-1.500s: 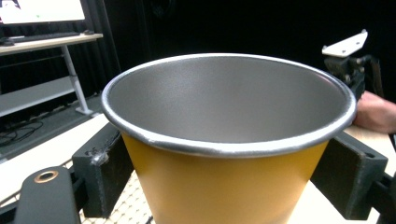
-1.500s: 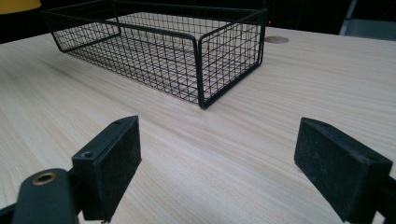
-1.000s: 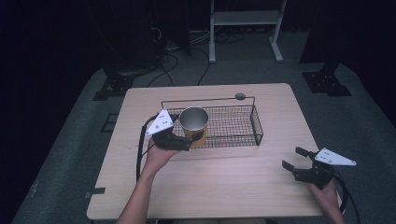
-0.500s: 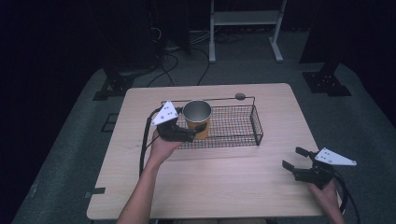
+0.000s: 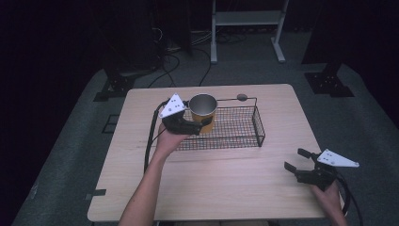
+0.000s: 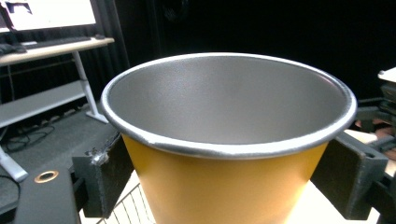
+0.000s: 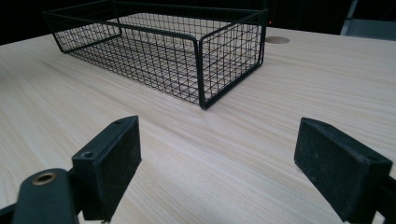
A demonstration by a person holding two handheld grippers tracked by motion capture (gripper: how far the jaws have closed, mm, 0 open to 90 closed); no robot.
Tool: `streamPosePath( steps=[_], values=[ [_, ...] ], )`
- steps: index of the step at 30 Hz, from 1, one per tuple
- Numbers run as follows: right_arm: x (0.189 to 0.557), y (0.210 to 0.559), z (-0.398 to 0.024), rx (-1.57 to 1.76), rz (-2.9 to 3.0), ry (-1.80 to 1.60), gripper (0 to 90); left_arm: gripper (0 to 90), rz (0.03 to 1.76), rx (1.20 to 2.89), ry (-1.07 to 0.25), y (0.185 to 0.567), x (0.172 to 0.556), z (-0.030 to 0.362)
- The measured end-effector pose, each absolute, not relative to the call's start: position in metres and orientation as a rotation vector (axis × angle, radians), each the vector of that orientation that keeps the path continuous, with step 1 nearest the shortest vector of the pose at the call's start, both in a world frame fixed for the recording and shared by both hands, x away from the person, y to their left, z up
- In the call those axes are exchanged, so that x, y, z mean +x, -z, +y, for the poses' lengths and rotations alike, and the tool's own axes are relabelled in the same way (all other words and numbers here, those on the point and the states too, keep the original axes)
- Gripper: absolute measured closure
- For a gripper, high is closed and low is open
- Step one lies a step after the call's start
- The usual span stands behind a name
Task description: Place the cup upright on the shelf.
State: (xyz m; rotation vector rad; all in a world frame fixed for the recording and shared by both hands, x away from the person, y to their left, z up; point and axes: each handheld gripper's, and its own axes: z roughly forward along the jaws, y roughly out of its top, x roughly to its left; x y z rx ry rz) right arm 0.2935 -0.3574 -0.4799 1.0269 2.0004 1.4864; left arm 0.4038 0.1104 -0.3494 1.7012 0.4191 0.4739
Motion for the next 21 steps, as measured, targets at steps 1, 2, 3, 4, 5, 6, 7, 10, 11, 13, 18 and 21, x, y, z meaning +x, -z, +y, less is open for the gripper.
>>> streamPosePath(
  steps=[1,2,3,4,5,6,7,10,11,13,18,21],
  values=[
    [0.294,0.480,-0.357,1.026,2.001,-1.487,13.7,14.7,0.423,1.702,-0.467,0.350,0.406,0.110],
    [0.293,0.480,-0.357,1.027,2.000,-1.487,13.7,14.7,0.425,1.702,-0.461,0.350,0.407,0.109],
    [0.294,0.480,-0.358,1.026,2.000,-1.488,13.7,14.7,0.427,1.706,-0.465,0.350,0.409,0.108],
    [0.294,0.480,-0.358,1.025,2.001,-1.489,13.7,14.7,0.427,1.707,-0.466,0.350,0.410,0.106],
    [0.294,0.480,-0.358,1.024,2.001,-1.488,13.7,14.7,0.427,1.713,-0.464,0.350,0.412,0.105],
    [0.293,0.480,-0.357,1.022,2.002,-1.488,13.7,14.7,0.425,1.718,-0.467,0.350,0.414,0.104],
    [0.293,0.480,-0.357,1.020,2.003,-1.487,13.7,14.7,0.426,1.716,-0.467,0.349,0.415,0.103],
    [0.293,0.480,-0.357,1.019,2.002,-1.487,13.6,14.7,0.438,1.702,-0.480,0.349,0.419,0.101],
    [0.293,0.480,-0.357,1.021,2.002,-1.488,13.7,14.7,0.448,1.706,-0.489,0.348,0.420,0.100],
    [0.293,0.480,-0.357,1.017,2.003,-1.488,13.7,14.7,0.449,1.715,-0.495,0.348,0.424,0.098],
    [0.293,0.480,-0.357,1.014,2.005,-1.492,13.6,14.7,0.448,1.726,-0.494,0.347,0.432,0.093],
    [0.293,0.480,-0.357,1.018,2.003,-1.495,13.6,14.7,0.452,1.716,-0.472,0.349,0.436,0.091]
  ],
)
